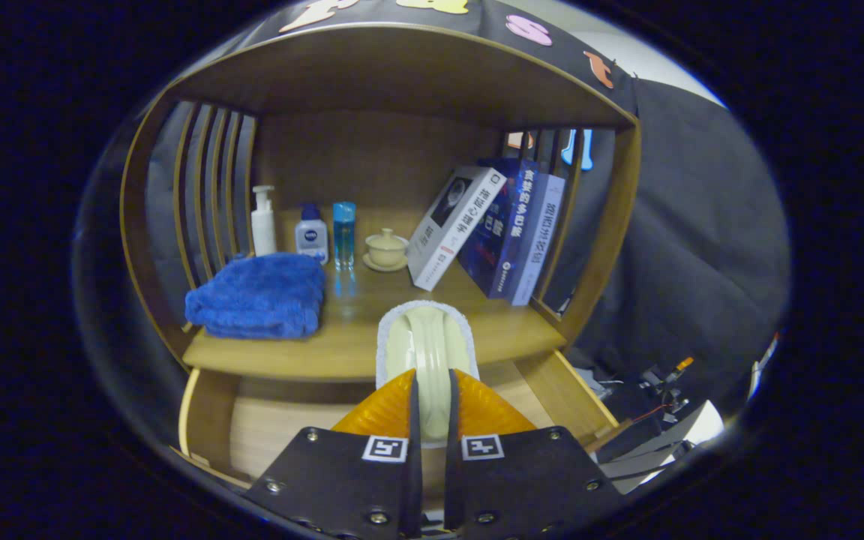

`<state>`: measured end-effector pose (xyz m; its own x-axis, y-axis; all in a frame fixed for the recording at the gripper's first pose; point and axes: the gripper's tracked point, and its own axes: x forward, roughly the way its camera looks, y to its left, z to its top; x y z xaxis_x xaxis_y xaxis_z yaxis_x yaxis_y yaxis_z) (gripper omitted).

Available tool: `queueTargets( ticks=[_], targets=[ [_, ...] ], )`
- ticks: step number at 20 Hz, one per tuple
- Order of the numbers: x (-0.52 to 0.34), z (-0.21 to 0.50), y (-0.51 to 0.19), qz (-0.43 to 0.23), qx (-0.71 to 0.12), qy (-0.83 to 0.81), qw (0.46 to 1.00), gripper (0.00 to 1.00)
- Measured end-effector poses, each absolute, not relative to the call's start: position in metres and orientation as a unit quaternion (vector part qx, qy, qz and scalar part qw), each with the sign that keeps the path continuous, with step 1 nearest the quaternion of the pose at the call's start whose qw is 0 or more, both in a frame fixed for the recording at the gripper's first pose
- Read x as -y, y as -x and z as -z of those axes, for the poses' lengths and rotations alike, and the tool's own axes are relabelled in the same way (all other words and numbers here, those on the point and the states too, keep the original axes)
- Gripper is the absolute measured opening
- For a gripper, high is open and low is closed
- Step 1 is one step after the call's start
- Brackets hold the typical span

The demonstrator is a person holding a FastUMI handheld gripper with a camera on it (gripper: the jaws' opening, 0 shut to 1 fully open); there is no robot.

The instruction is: Pull open the drawer, take out the items inside it, and place them on the countertop above the cabinet.

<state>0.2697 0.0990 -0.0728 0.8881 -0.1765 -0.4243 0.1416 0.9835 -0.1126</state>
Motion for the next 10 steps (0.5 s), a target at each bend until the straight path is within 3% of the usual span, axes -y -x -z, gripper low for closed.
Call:
queueTargets(
  ticks=[6,10],
  targets=[
    [-0.119,0.081,-0.345,0.024,-0.209,0.003,0.978,0.12],
    [-0.122,0.115,-0.375,0.017,-0.248,0.003,0.969,0.12]
  ],
)
